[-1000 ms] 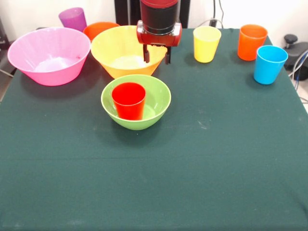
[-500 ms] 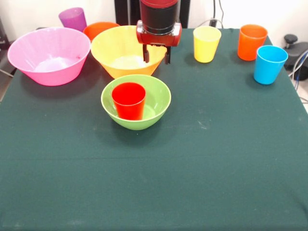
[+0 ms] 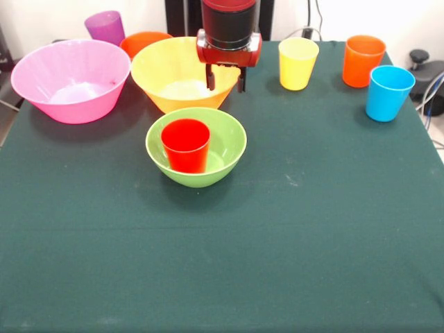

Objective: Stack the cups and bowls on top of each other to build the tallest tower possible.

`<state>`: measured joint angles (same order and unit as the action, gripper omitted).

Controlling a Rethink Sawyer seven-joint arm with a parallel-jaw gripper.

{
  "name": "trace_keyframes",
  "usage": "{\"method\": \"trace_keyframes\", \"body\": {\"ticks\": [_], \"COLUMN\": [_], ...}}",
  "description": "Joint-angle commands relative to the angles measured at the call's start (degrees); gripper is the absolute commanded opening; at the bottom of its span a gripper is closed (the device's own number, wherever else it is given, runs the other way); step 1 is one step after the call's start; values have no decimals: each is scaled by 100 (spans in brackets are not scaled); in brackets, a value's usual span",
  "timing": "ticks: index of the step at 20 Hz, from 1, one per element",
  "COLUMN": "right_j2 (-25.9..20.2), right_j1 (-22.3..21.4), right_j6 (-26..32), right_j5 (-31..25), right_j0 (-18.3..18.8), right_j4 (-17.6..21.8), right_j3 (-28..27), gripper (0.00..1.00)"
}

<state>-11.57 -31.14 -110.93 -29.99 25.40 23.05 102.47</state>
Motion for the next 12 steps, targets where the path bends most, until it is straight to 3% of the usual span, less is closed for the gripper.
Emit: {"method": "trace_keyframes", "body": {"ticks": [1,12], "right_j2": [-170,-183], "right_j1": [100,99], "right_j6": [-179,-153], "right_j5": [475,516], "right_j0": [-43,-34], "right_j4": [210,237], "right_j3": [-267,-281], "gripper": [100,100]}}
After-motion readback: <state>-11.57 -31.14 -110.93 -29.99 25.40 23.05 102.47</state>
